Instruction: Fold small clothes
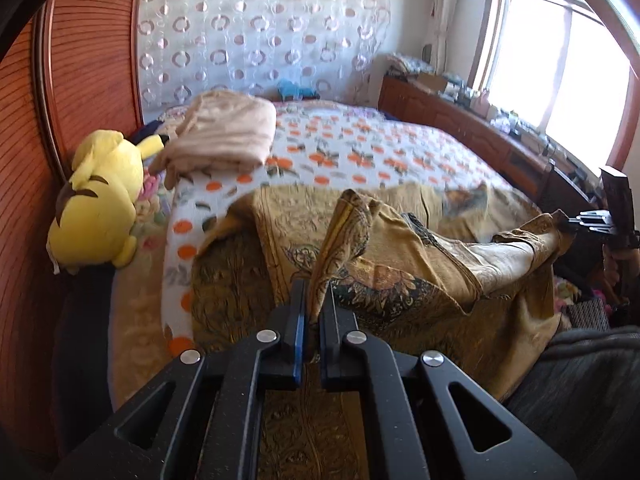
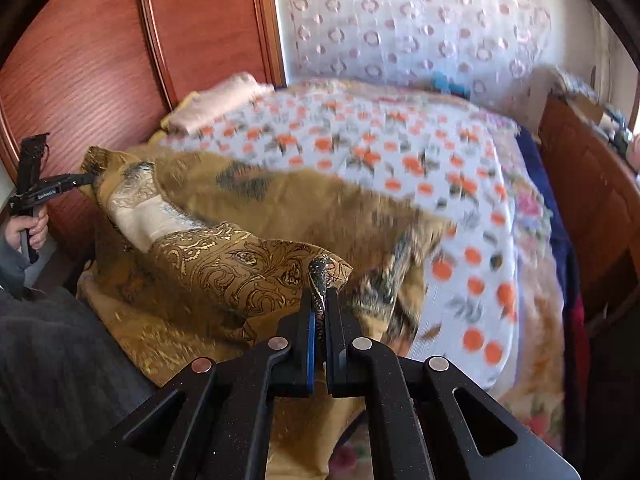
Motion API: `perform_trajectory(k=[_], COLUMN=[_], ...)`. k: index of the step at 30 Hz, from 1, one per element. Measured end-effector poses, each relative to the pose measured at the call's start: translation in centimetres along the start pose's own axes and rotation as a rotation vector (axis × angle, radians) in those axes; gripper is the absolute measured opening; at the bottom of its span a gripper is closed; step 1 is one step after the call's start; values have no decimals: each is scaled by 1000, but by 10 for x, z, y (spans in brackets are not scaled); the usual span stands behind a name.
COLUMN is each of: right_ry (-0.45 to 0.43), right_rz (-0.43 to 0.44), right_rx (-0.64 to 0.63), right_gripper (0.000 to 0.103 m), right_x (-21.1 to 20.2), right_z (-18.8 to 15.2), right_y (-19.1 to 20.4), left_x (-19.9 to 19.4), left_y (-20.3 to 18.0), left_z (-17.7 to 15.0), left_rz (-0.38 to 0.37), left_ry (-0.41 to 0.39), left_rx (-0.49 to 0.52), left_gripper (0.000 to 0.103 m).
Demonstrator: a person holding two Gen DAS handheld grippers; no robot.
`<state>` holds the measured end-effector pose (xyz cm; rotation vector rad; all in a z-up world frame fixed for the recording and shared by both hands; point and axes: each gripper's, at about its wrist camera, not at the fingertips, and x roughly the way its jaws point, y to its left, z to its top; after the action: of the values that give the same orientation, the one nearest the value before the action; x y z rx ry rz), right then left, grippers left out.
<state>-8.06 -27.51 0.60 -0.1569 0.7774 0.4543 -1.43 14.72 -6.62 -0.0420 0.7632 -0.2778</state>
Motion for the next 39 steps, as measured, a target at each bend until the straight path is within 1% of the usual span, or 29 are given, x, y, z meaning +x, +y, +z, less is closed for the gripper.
perform_trajectory(k=[3,4,5,6,7,8,9,11,12,13,16,19,21,23,25,27,29,31,35,36,39], right_ry=[34,35,31,25,17,12,8,1,-6,-10,-24,-45,-62,-77,-98,-109,-116,-116,-117,-115,-112], right_rz=[-5,-11,-15,-13,-13,-15,-16,-20,-22,-26,-31,-55,-63,-77,-90,-94,-103,-112,-131,-134,-147], right_rx=[0,4,10,14,16,17,19,14,9,7,3,1,11,15,19,46,58,69,82,87,109], right_gripper=[3,3,3,3,3,3,3,3,6,8,12,20,25,32,45,55,56,57,57,57,57], right_x=[8,8,7,4,3,1,-2,-8,-12,-13,-21,-28,-29,-26,-20,-7,9,25,50,54,68], right_z=[-2,2,3,4,6,7,9,5,7,0,1,0,0,0,3,6,8,13,20,22,25], right_y=[-1,-1,-2,-1,-1,0,0,1,2,7,7,6,2,1,-2,-6,-8,-12,-19,-22,-28], left_x=[-3,-6,-10,-16,-20,-26,-28,-30,-29,-29,-27,-39,-53,-59,-55,-45,-30,-9,25,34,50], left_y=[1,1,1,0,-1,-3,-4,-5,-6,-6,-8,-10,-8,-5,-2,1,3,3,3,4,6], left_z=[0,2,4,7,9,12,13,16,17,18,19,23,27,32,36,39,43,45,48,50,55], left_rz=[-4,-4,4,16,22,30,34,42,46,49,56,47,39,51,86,85,81,96,68,72,90], left_ry=[2,-6,-22,-44,-59,-75,-83,-85,-79,-76,-59,-85,-121,-140,-136,-126,-104,-82,-36,-27,-30], left_rx=[5,1,0,5,12,23,28,35,42,45,60,75,66,49,47,34,19,28,25,21,-2], left_gripper=[6,8,16,27,31,39,43,43,44,44,45,45,45,45,45,45,45,45,45,45,45])
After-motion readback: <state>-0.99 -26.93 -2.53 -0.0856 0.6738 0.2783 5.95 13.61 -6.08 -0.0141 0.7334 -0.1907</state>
